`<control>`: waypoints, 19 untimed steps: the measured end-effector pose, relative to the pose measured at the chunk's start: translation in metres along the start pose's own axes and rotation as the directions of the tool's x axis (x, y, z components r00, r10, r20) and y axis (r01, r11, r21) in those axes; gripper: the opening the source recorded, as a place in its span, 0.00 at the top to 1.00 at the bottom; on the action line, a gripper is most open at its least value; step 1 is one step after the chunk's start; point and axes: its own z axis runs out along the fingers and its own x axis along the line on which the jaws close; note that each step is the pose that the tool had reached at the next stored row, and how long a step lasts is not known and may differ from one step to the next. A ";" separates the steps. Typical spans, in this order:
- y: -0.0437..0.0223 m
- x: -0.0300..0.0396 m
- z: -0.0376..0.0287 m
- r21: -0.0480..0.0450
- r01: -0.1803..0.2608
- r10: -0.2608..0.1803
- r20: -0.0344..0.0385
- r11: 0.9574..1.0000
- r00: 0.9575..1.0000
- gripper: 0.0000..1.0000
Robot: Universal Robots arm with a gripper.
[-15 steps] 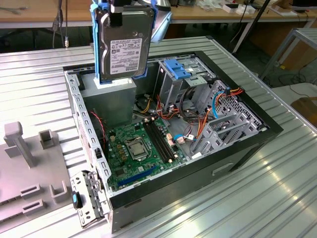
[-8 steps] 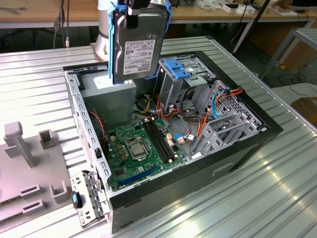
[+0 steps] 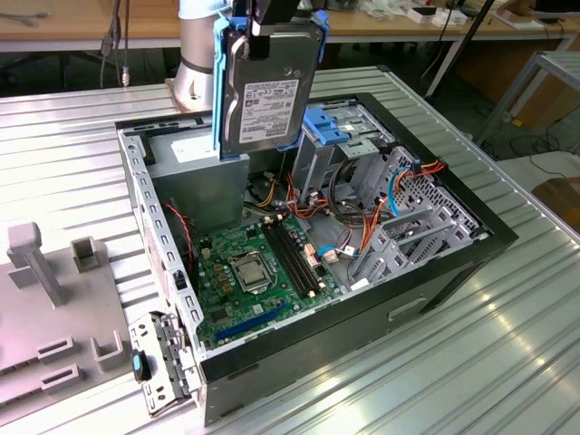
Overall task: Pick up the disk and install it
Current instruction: 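Pick up the disk, then insert the disk into the insertion slot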
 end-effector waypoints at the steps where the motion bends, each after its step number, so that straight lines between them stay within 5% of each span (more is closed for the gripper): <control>1: -0.0009 0.0019 0.0002 0.000 0.000 0.000 0.000 1.000 1.000 0.63; 9: -0.0072 0.0228 0.0028 0.000 0.000 0.000 0.000 1.000 1.000 0.63; 19: -0.0079 0.0232 0.0028 0.000 0.000 0.000 0.000 1.000 1.000 0.63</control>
